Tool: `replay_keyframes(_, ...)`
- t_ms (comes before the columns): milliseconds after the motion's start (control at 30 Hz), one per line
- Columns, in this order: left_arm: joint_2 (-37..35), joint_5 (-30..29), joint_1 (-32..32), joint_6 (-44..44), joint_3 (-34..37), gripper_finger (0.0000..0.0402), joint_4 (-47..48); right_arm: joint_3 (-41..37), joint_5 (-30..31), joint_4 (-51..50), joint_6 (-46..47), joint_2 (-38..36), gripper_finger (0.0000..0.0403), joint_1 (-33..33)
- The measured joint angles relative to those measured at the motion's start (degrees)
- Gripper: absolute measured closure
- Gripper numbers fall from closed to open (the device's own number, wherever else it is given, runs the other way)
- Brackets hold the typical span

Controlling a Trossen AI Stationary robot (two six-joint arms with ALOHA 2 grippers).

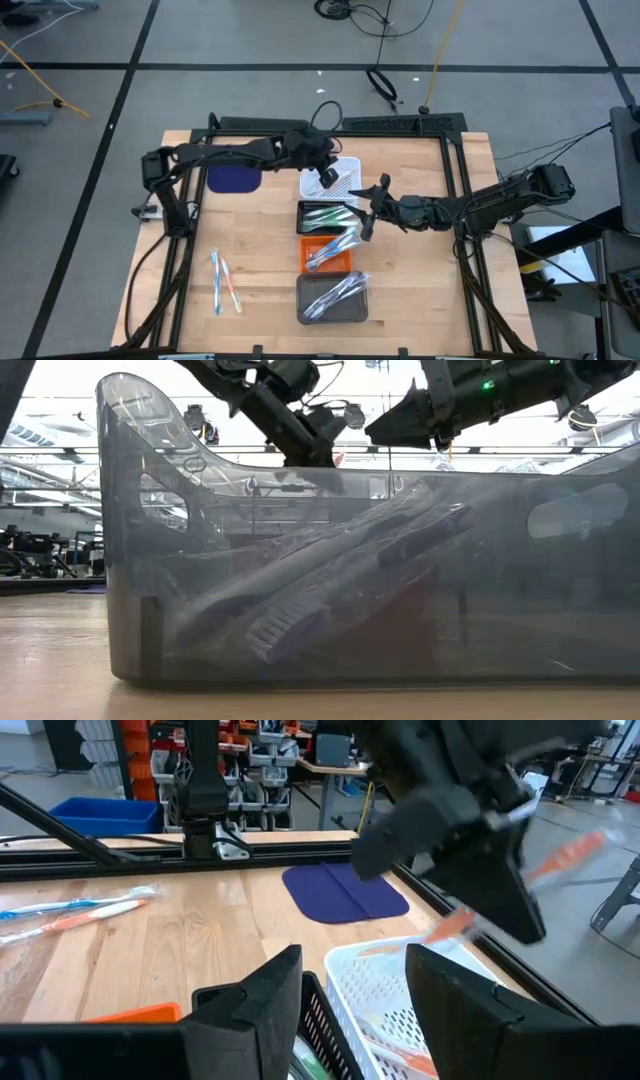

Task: Pick & Place Toothbrushes
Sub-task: Put the orange toothbrush into the white basket

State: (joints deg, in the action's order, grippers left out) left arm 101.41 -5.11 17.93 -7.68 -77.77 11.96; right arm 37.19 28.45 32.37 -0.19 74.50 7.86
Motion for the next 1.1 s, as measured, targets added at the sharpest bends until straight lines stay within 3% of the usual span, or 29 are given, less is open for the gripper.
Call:
replay_keyframes(367, 7.9, 2.8, 0.9, -1.9, -4.1, 0.0387, 3.0, 0.0, -0.1, -2.6, 2.1, 0.0, 0.0232, 0.0)
replay_keyframes(667, 8.2, 2.6, 0.9, -3.6, -4.2, 0.0389, 3.2, 0.0, -0.1, -2.7, 2.1, 0.0, 0.0232, 0.0)
replay_keyframes(1100, 8.2, 0.5, 0.9, -4.5, -4.2, 0.0284, 4.5, 0.0, 0.0, -2.7, 1.9, 0.0, 0.0232, 0.0)
